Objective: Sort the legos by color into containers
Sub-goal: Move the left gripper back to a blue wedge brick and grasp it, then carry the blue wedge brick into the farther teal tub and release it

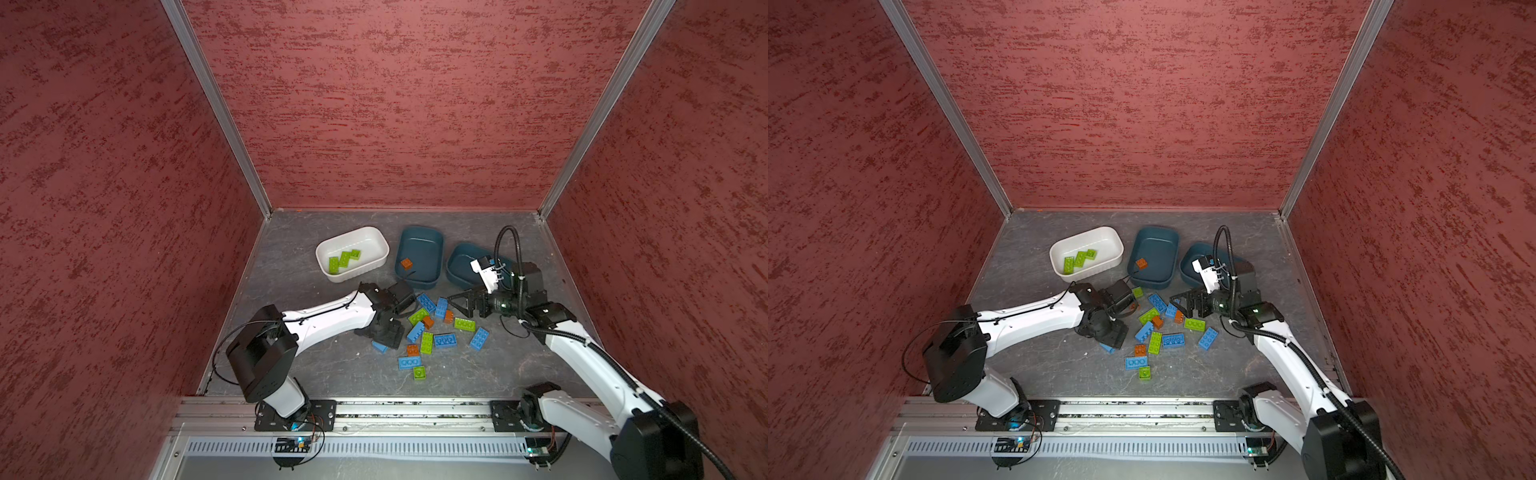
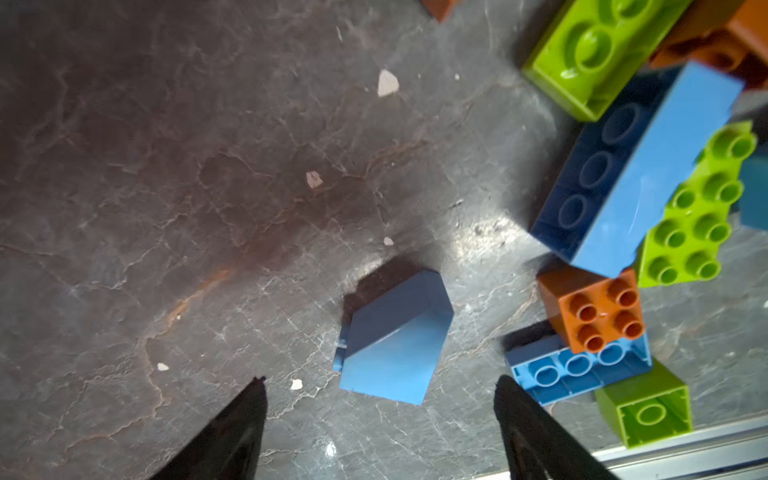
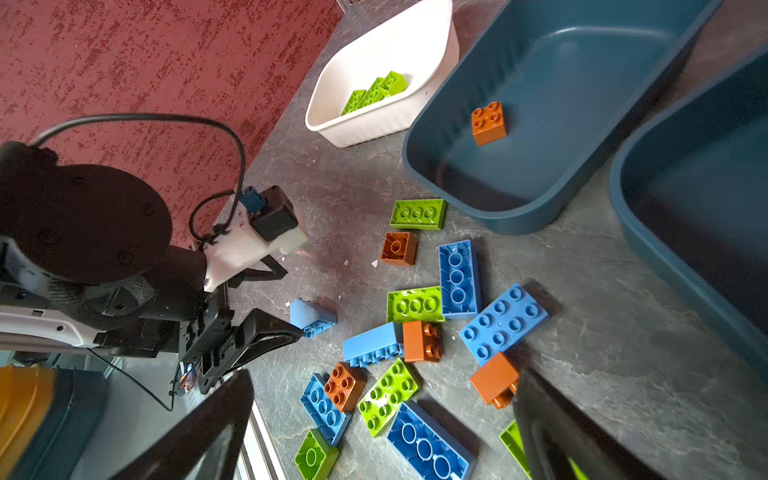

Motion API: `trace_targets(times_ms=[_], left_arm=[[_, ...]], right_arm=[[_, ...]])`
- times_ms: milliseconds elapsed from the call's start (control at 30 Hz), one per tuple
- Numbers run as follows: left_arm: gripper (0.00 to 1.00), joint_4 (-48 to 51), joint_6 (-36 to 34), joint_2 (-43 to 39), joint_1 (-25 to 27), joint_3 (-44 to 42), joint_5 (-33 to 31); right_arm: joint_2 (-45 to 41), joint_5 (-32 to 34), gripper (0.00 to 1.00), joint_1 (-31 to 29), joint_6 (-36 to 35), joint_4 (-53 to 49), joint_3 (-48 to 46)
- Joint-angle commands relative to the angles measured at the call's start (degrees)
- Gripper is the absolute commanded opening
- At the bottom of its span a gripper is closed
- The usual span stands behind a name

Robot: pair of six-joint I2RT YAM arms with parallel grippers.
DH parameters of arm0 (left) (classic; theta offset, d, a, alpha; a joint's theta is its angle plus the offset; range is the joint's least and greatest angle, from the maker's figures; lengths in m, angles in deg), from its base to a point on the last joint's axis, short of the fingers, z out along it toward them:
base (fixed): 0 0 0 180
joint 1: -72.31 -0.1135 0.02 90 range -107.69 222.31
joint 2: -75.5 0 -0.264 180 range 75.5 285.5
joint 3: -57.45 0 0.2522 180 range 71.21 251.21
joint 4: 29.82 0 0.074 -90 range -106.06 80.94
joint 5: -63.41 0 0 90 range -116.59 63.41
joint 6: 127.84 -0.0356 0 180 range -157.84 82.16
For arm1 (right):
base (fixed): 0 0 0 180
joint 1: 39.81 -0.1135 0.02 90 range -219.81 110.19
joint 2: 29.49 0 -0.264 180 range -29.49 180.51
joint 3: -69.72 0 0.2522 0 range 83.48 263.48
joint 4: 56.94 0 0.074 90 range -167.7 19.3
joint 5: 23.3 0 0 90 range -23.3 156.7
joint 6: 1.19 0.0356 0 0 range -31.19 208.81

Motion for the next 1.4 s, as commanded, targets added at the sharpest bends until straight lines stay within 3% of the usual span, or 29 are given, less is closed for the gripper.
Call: trace_targets(times_ms=[0, 267, 800, 1067, 1367], left_arm=[[0.84, -3.68, -5.59, -0.76, -0.28, -1.32, 3.02], [0.74, -8.95, -5.75, 0.53, -0.07, -5.72, 5.62], [0.39, -9.71, -3.72, 1.15, -1.31, -6.42, 3.97], [0.41, -5.04, -7.16, 2.22, -3.19, 6.14, 3.27], [0.41, -6.43, -14.58, 15.01, -6.5, 28.51, 5.94]], right_arm=[[-0.56, -1.56, 0.99, 0.29, -0.41, 0.65, -0.72], [-1.59, -1.38, 0.99, 0.28, -0.07, -0.19, -1.03], [-2.45, -0.7, 0.99, 0.27, -0.14, -1.64, -0.73], [-2.21, 2.73, 0.99, 0.37, -0.4, -1.47, 1.0], [-2.28, 3.98, 0.99, 6.42, 0.9, -2.79, 2.58]])
